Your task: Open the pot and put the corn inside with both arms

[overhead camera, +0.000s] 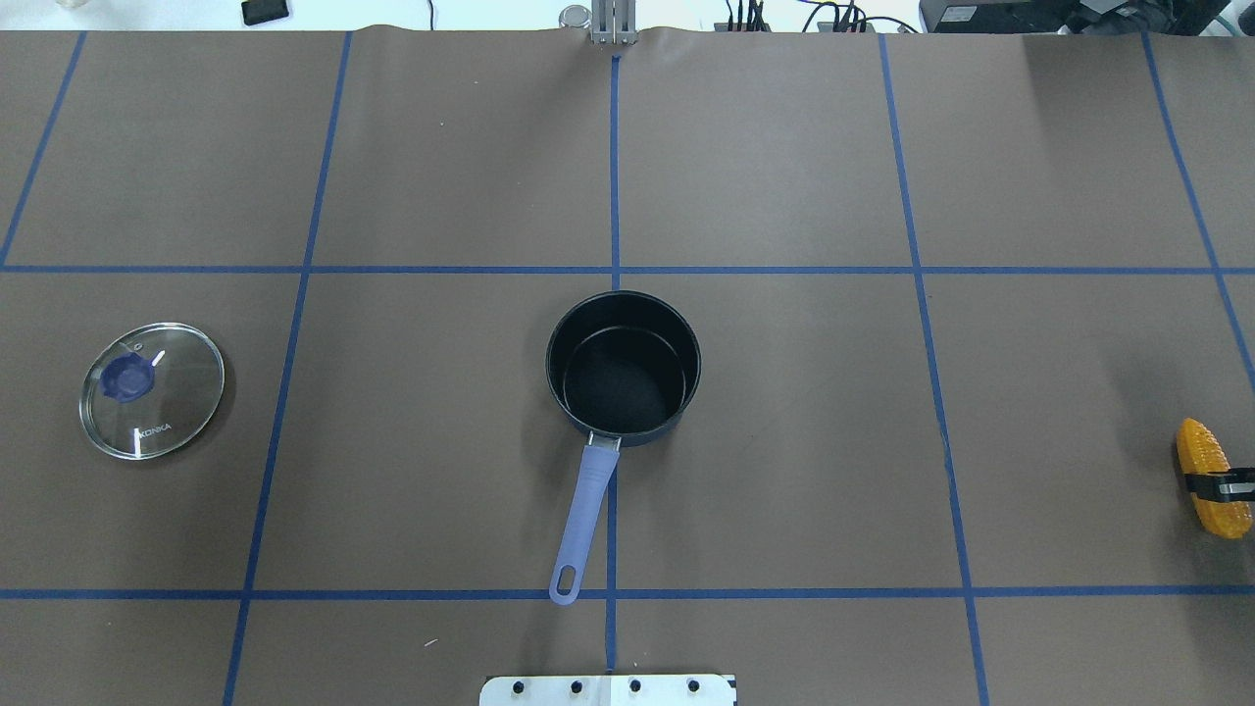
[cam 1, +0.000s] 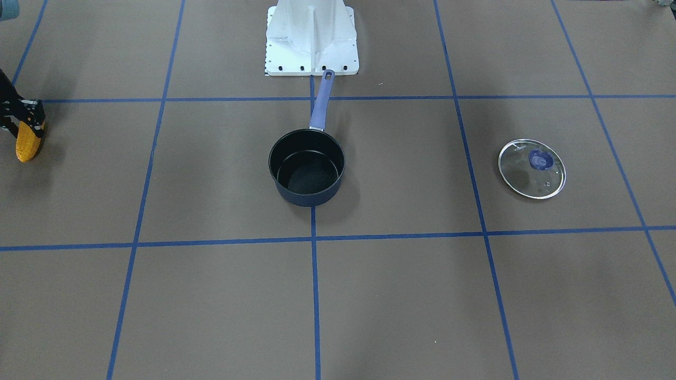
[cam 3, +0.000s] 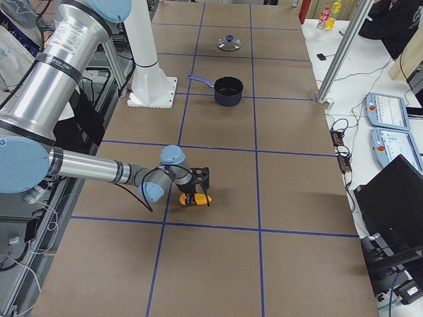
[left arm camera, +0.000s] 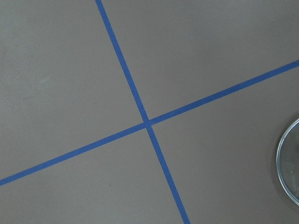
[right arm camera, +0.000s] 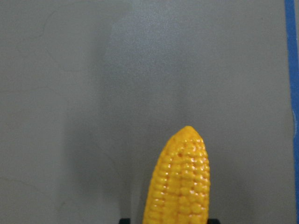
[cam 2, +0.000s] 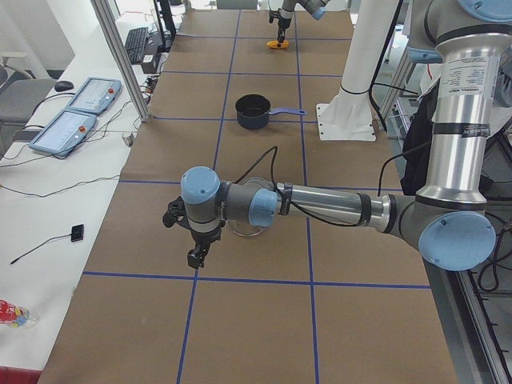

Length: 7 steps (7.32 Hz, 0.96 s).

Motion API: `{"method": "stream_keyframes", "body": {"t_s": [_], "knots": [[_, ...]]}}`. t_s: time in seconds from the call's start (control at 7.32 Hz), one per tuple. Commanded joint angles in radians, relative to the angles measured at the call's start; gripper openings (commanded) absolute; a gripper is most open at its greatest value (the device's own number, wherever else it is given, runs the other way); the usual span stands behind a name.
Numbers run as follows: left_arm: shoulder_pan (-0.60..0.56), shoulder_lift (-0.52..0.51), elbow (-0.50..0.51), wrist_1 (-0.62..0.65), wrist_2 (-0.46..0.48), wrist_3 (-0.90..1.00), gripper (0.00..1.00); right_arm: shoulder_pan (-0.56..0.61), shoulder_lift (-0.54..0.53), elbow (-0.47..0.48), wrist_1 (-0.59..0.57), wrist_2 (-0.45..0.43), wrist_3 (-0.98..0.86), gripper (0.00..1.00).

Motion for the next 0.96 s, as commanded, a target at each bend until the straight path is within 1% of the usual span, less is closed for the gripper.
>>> {"method": "stream_keyframes", "body": {"t_s": [0.0,0.14,0.27,0.41,0.55,0.68,0.82], "knots": [[0.000,0.000,0.000,0.002,0.000,0.000,0.98,0.001,0.010,0.008,0.000,0.001,-0.009,0.00],[-0.001,0.002,0.002,0.002,-0.001,0.000,0.98,0.017,0.039,0.023,0.000,0.013,-0.010,0.00],[0.000,0.000,0.002,0.002,0.000,0.000,0.98,0.053,0.117,0.023,-0.002,0.024,-0.012,0.00],[0.000,0.002,0.003,0.002,-0.001,0.000,0.98,0.064,0.216,0.022,-0.008,0.053,-0.015,0.00],[-0.001,0.002,0.003,0.002,0.000,0.000,0.98,0.064,0.350,0.015,-0.014,0.062,-0.012,0.00],[-0.001,0.003,0.005,0.002,-0.001,0.000,0.98,0.064,0.488,0.026,-0.139,0.073,0.003,0.00],[0.000,0.005,0.008,0.002,0.000,-0.002,0.98,0.039,0.647,0.043,-0.322,0.071,0.056,0.00]]}}
